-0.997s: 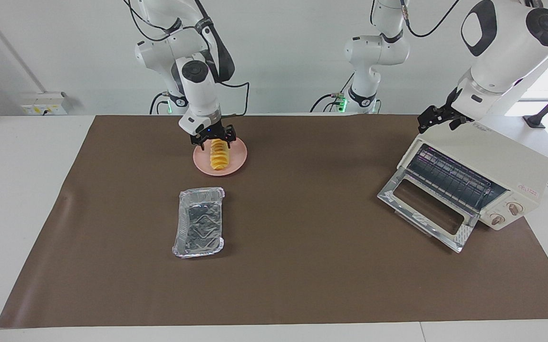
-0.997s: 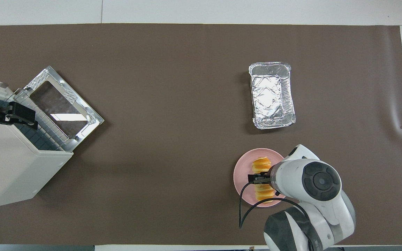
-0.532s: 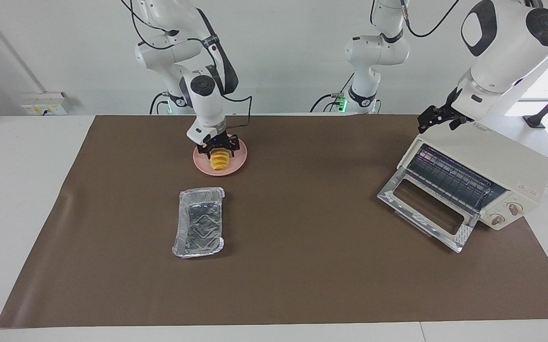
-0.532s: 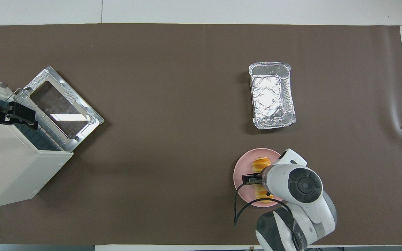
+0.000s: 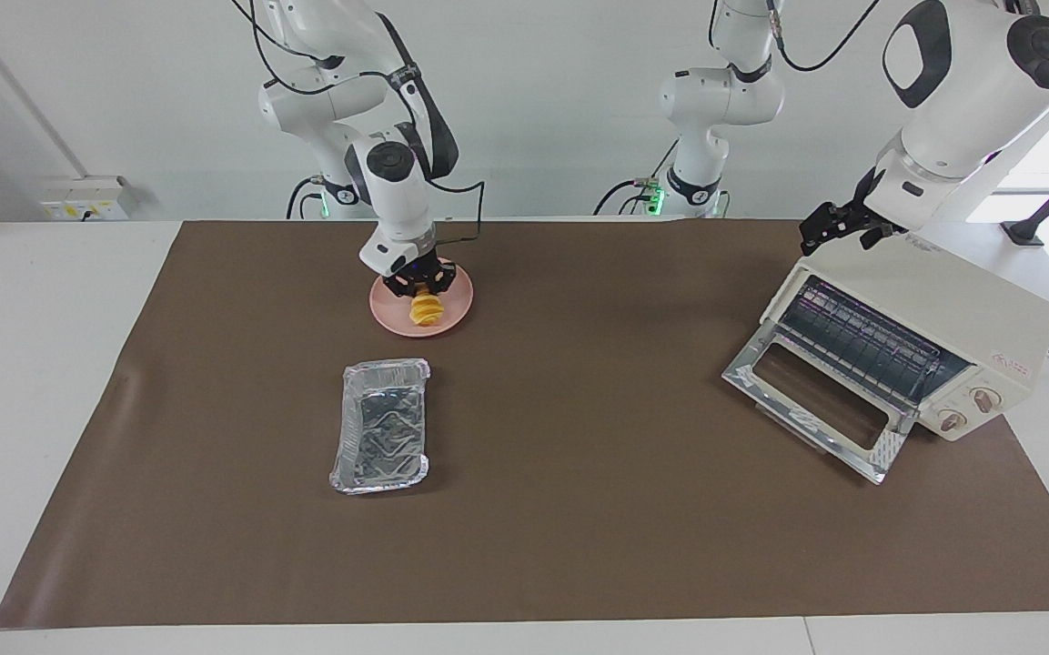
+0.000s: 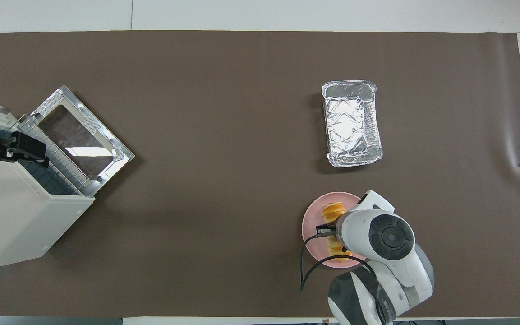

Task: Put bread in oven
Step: 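Reach the right gripper to the bread roll on the pink plate and grasp it, then lift the bread roll with the right gripper over the foil tray, then lower the bread roll into the foil tray and open the right gripper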

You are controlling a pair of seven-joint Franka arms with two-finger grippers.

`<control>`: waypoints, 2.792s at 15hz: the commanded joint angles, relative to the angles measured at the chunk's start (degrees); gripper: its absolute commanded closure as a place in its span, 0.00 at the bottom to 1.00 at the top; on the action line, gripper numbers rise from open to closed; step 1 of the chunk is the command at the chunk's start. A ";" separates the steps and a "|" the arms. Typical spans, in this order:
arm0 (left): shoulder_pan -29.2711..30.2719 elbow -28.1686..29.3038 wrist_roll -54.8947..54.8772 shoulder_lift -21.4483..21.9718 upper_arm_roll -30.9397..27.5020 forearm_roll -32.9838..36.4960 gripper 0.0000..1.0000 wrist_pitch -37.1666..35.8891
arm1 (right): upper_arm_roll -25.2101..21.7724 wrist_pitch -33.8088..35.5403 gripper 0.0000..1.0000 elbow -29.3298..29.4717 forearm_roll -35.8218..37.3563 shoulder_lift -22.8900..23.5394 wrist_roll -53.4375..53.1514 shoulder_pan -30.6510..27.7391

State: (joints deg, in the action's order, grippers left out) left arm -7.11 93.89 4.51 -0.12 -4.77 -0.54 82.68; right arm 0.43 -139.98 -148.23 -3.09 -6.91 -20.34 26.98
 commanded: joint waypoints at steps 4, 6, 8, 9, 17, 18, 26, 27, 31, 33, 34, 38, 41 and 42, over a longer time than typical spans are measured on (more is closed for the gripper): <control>-0.01 0.07 0.06 0.65 -0.23 -0.25 0.00 0.38 | -0.17 13.49 1.00 14.00 -0.60 0.93 -1.02 -0.79; -0.01 0.07 0.06 0.65 -0.23 -0.25 0.00 0.29 | -0.26 18.14 1.00 22.15 -0.60 3.64 -0.84 -3.41; -0.01 0.07 0.06 0.56 -0.15 -0.25 0.00 0.38 | -0.43 22.02 1.00 31.30 -0.60 7.59 -0.06 -5.70; -0.01 0.07 0.06 0.65 -0.23 -0.25 0.00 0.38 | -0.43 22.47 1.00 34.21 -0.60 8.92 1.95 -7.98; -0.01 0.07 0.06 0.56 -0.23 -0.25 0.00 0.38 | -0.61 26.25 1.00 50.75 -2.62 22.35 11.55 -15.12; -0.01 0.07 0.06 0.65 -0.23 -0.25 0.00 0.38 | -0.61 26.25 1.00 53.11 -2.45 25.07 11.64 -15.21; -0.01 0.07 0.06 0.65 -0.23 -0.25 0.00 0.38 | -0.61 19.85 1.00 59.64 -1.74 37.22 12.34 -15.74; -0.01 0.07 0.06 0.65 -0.23 -0.25 0.00 0.38 | -0.61 19.66 1.00 59.12 -1.83 37.23 12.34 -15.65; -0.01 0.07 0.06 0.56 -0.23 -0.25 0.00 0.38 | -0.52 15.55 1.00 54.83 -2.01 36.97 14.01 -15.21; -0.01 0.07 0.06 0.65 -0.23 -0.25 0.00 0.38 | -0.52 12.12 1.00 51.04 -2.01 36.26 14.19 -15.12; -0.01 0.07 0.06 0.56 -0.23 -0.25 0.00 0.38 | -0.61 12.28 1.00 51.03 -2.01 36.18 14.19 -15.03; -0.01 0.07 0.06 0.56 -0.23 -0.25 0.00 0.38 | -0.52 13.59 0.00 51.90 -2.35 36.17 13.75 -14.94; -0.01 -0.02 0.06 0.65 -0.23 -0.25 0.00 0.38 | -0.44 19.81 0.00 56.19 -2.88 36.09 13.40 -15.29; -0.01 0.07 0.06 0.65 -0.23 -0.25 0.00 0.38 | -0.43 22.01 0.00 58.04 -2.88 36.00 12.79 -15.29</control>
State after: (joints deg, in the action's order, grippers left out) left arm -7.11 93.89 4.51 -0.12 -4.78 -0.54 82.68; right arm -0.41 -122.49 -93.53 -5.03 29.82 -7.55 12.30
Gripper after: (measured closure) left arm 0.000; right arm 0.145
